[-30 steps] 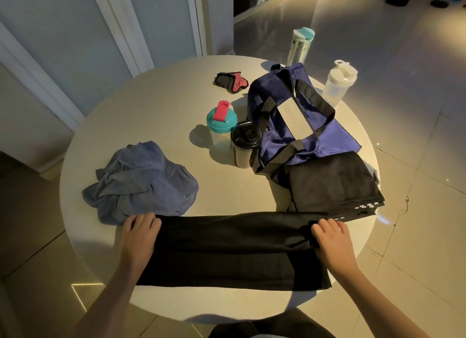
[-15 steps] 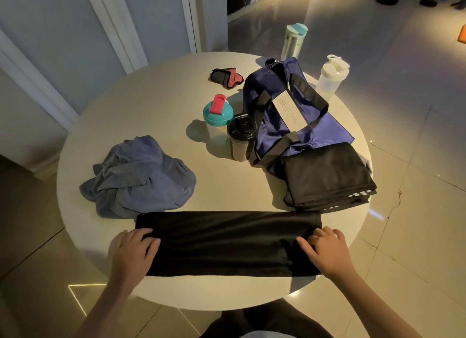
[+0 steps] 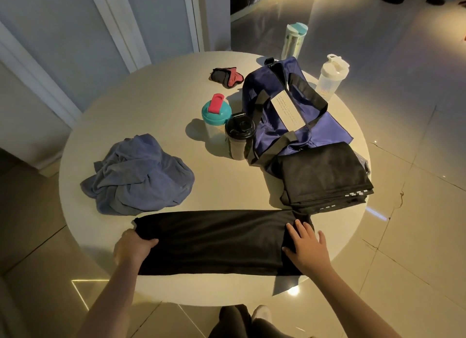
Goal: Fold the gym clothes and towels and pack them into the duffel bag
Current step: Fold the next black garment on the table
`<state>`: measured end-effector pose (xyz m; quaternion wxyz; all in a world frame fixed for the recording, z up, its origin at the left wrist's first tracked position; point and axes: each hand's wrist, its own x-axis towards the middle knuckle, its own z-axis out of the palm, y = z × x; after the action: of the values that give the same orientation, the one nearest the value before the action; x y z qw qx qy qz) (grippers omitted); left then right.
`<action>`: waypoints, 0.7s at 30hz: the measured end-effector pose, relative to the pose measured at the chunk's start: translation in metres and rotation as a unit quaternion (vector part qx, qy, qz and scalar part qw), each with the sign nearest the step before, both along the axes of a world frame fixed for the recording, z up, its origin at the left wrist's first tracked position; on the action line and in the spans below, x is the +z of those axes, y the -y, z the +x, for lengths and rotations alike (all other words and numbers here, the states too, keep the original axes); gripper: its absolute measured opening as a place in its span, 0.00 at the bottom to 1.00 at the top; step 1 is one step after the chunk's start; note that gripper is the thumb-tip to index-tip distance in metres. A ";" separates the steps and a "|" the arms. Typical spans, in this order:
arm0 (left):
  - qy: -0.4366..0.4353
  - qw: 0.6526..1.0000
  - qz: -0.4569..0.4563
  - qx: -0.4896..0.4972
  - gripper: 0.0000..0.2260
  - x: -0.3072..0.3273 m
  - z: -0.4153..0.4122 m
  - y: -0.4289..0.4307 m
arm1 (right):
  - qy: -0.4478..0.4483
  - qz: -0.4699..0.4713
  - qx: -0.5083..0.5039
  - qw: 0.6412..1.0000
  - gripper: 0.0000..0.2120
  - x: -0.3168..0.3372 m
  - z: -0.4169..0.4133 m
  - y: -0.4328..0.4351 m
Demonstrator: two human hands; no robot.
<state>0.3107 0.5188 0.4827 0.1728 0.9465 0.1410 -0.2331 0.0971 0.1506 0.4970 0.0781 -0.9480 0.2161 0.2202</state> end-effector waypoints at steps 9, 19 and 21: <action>-0.124 0.973 -0.120 0.152 0.37 0.014 0.005 -0.018 | -0.003 0.025 0.015 1.000 0.38 -0.004 0.005 -0.014; -0.196 0.910 -0.194 0.308 0.32 0.037 -0.009 -0.036 | 0.013 0.016 0.059 0.998 0.46 -0.006 0.009 -0.030; -0.166 0.907 -0.218 0.319 0.30 0.040 -0.014 -0.039 | 0.027 0.003 0.054 0.998 0.45 -0.008 0.006 -0.029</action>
<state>0.2966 0.5575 0.5224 0.4139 0.7375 0.4076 -0.3445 0.1033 0.1791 0.4891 0.0750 -0.9635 0.1620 0.1995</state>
